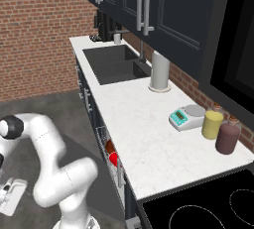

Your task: Pick up the cup and bowl from the counter, place them in the dishwasher, and close the dishwasher door.

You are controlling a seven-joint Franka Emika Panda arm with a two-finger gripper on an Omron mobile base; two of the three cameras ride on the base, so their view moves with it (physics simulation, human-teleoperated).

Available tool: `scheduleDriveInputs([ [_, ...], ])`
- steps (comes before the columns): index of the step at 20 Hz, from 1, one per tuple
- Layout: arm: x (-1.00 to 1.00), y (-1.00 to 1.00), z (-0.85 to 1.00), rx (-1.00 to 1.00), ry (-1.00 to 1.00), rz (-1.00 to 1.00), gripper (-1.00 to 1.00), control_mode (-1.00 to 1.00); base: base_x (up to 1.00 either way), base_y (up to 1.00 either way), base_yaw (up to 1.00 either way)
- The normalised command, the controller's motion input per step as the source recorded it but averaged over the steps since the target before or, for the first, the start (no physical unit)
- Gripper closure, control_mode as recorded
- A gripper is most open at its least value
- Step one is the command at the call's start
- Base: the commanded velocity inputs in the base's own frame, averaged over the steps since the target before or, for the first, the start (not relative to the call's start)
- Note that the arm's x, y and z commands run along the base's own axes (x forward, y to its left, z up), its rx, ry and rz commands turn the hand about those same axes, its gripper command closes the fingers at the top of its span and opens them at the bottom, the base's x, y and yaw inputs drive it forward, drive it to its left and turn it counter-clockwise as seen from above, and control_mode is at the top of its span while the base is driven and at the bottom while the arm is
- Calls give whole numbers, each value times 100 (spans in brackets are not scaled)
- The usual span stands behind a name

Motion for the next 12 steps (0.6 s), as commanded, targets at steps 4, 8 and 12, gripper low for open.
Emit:
scheduleDriveInputs([
  [4,82,41,-100,-25,-6,-1,-100,-100,0,0,0],
  [8,84,-2,-82,-21,-3,-1,-100,-100,0,0,0],
  [12,84,-26,-73,-20,0,0,-100,-100,0,0,0],
])
